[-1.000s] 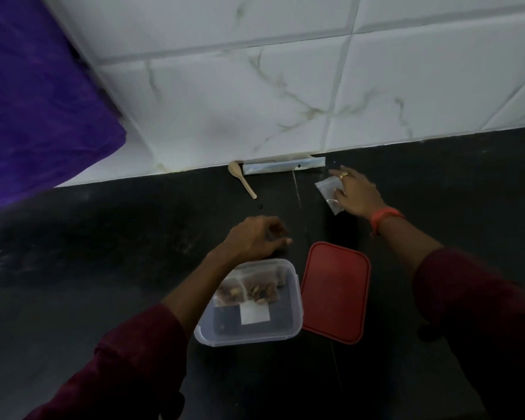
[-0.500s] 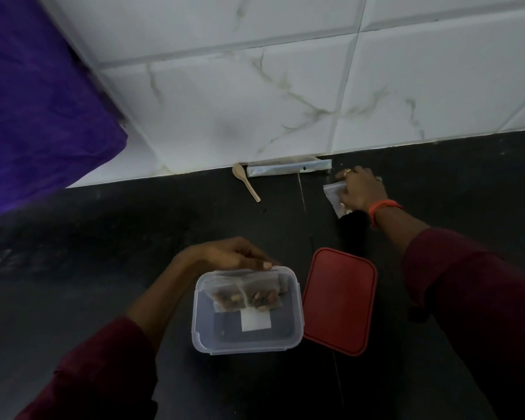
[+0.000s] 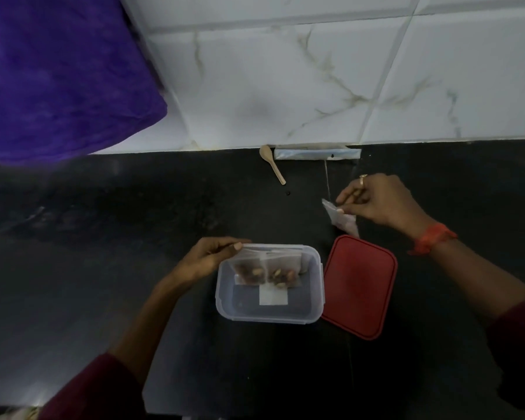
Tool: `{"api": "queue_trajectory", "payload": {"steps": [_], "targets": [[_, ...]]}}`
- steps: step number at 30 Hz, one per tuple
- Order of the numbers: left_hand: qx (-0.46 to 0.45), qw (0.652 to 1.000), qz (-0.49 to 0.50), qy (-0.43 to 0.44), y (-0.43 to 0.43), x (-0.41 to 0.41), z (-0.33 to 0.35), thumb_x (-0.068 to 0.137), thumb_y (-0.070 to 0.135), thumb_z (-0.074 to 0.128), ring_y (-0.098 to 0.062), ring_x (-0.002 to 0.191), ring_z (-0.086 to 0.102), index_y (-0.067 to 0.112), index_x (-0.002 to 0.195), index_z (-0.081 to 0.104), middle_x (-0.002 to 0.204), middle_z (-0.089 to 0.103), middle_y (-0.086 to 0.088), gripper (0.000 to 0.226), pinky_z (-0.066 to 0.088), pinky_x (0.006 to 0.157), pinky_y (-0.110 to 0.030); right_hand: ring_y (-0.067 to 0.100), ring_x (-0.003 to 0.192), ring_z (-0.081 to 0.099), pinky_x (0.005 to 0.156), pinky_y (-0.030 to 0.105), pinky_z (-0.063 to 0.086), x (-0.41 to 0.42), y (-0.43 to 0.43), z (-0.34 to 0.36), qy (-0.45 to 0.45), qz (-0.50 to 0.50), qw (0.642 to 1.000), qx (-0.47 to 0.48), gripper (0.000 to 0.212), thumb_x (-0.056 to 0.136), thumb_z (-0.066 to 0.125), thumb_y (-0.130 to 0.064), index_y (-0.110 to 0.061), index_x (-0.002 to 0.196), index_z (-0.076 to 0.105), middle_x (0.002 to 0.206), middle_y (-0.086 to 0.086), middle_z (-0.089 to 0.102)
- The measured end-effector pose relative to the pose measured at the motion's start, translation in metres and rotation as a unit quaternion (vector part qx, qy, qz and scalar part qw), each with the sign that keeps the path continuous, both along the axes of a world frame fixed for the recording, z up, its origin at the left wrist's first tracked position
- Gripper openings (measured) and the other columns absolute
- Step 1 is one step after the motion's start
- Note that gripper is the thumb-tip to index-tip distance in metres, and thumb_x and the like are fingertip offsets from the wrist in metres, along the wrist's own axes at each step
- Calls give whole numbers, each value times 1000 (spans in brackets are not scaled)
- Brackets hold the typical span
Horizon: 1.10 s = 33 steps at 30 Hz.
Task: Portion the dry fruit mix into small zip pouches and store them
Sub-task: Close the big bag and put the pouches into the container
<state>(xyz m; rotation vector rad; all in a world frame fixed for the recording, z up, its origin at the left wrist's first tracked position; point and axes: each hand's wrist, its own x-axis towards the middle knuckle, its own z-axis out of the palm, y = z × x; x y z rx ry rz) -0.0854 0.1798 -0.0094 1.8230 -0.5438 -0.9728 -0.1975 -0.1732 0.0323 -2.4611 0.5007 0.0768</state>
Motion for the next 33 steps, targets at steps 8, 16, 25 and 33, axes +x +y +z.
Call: {"api": "queue_trajectory", "payload": {"steps": [8, 16, 25, 33], "targets": [[-58, 977, 199, 54, 1, -33, -17, 103, 18, 51, -16, 99, 72, 10, 121, 70, 108, 76, -5, 27, 57, 78, -23, 3, 84, 67, 78, 31, 56, -7, 43, 1, -63, -25, 995, -69, 12, 84, 75, -31, -36, 94, 73, 85, -19, 70], [-71, 964, 240, 94, -5, -43, -16, 104, 21, 48, -21, 100, 71, 8, 122, 69, 112, 73, -11, 30, 60, 82, -30, 14, 136, 48, 115, 47, 38, -20, 41, -58, 62, 165, 982, -70, 69, 82, 74, -33, -38, 144, 47, 152, -7, 47], [-69, 963, 243, 92, -5, -41, -10, 105, 17, 46, -7, 81, 73, 1, 117, 68, 98, 73, -7, 30, 55, 65, -17, 8, 150, 23, 123, 31, -1, -33, 49, -95, 29, 230, 957, -175, 88, 83, 68, -59, -26, 156, 31, 163, -4, 27], [-53, 950, 297, 80, 9, -24, -14, 104, 23, 49, -14, 82, 72, 14, 103, 73, 91, 76, -3, 26, 58, 68, -22, 24, 146, 34, 121, 37, 22, -38, 65, -90, 34, 195, 958, -208, 73, 84, 71, -50, -16, 146, 49, 156, -5, 41]]}}
